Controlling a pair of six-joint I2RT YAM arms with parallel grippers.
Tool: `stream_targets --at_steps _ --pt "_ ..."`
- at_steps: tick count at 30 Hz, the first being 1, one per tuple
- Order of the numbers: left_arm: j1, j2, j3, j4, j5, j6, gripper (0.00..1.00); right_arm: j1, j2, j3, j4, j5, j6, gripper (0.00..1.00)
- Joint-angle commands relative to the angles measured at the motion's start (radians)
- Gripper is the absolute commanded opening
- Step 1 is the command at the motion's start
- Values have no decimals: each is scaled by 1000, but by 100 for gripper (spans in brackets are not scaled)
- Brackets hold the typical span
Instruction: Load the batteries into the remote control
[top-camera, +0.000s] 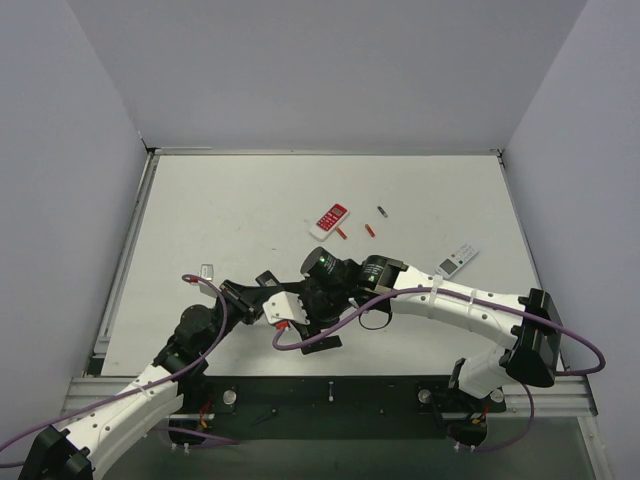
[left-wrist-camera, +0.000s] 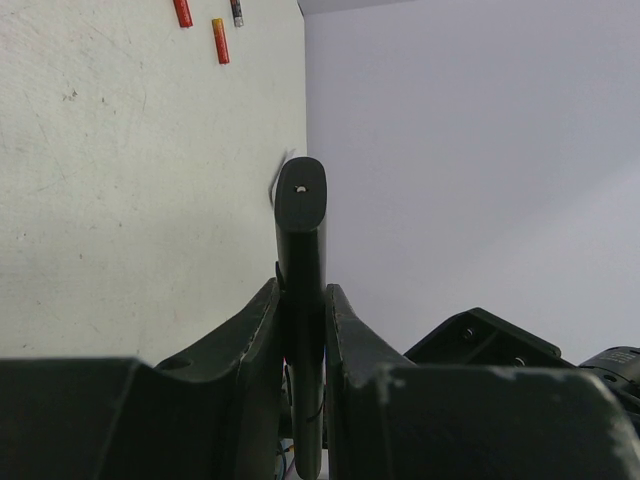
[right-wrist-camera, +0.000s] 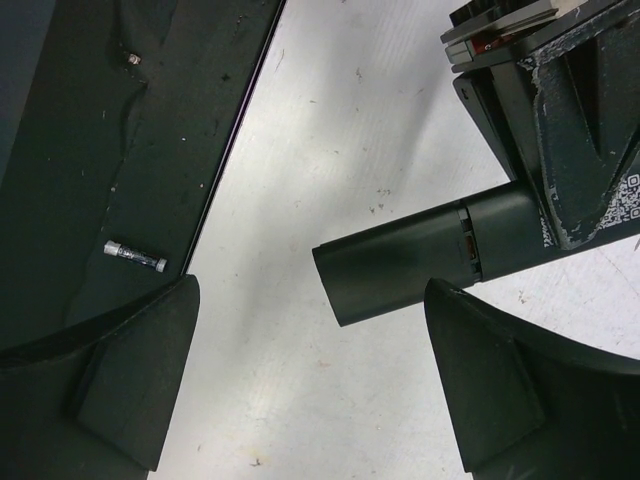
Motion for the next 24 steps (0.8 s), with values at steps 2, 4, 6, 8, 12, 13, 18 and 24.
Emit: stream_targets --at_steps 2,4,6,8,12,13,18,24 --pt "-3 -3 24 76 12 6 0 0 4 32 -5 -28 -30 86" --pt "-3 -3 27 78 15 6 0 0 13 35 -2 -26 -32 86" --pt "-3 1 29 78 18 6 0 2 19 39 1 -26 -33 85" --pt "-3 -1 31 78 19 6 0 -1 27 42 5 -21 -35 81" --pt "-3 5 32 82 20 8 0 0 39 48 14 -9 -35 78" --pt "-3 5 32 84 23 8 0 0 41 48 18 -6 -36 78" --pt "-3 17 34 99 27 8 0 0 56 55 24 12 -39 69" --pt "-3 24 31 110 32 8 0 -1 66 57 27 23 -41 64"
